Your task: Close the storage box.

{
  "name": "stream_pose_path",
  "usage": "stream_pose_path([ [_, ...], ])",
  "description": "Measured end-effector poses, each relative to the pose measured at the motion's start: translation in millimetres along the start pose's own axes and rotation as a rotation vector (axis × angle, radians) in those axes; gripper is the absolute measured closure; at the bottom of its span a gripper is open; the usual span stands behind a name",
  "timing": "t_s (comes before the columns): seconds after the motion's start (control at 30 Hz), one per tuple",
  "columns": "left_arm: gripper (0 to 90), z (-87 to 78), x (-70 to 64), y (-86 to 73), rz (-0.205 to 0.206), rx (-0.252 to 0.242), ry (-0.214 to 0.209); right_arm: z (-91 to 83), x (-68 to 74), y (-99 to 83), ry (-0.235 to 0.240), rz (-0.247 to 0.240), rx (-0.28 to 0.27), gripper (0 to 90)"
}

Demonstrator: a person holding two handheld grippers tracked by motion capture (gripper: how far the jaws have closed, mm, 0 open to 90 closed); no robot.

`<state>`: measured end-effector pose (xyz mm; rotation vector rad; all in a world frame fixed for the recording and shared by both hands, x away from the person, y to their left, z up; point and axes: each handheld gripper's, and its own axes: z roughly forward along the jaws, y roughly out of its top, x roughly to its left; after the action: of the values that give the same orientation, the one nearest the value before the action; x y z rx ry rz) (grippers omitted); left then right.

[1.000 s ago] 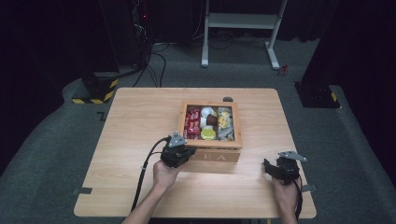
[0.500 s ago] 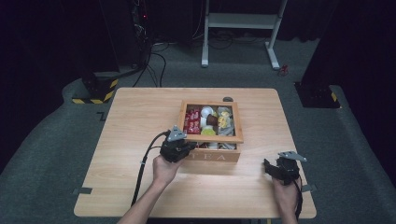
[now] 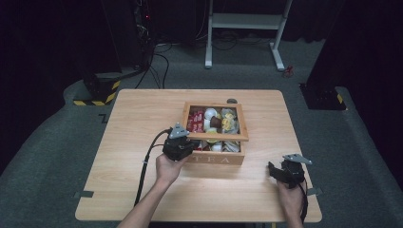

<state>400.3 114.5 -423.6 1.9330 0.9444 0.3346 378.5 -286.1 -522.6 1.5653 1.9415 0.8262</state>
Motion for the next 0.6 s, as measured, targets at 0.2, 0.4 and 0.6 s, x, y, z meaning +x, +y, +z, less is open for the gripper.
stream_pose_path([
  [0.2,90.0,0.5,-0.1,3.2,0.019,0.023,0.016,0.0,0.5,0.3,0.003,0.002,0.003,32.0],
  [0.4,90.0,-1.3,1.4,12.2,0.008,0.026,0.013,0.4,0.5,0.5,0.002,0.000,0.001,31.9],
  [0.6,90.0,-6.0,4.4,22.5,0.002,0.006,0.005,-0.6,0.7,0.8,0.014,0.005,0.006,33.6],
])
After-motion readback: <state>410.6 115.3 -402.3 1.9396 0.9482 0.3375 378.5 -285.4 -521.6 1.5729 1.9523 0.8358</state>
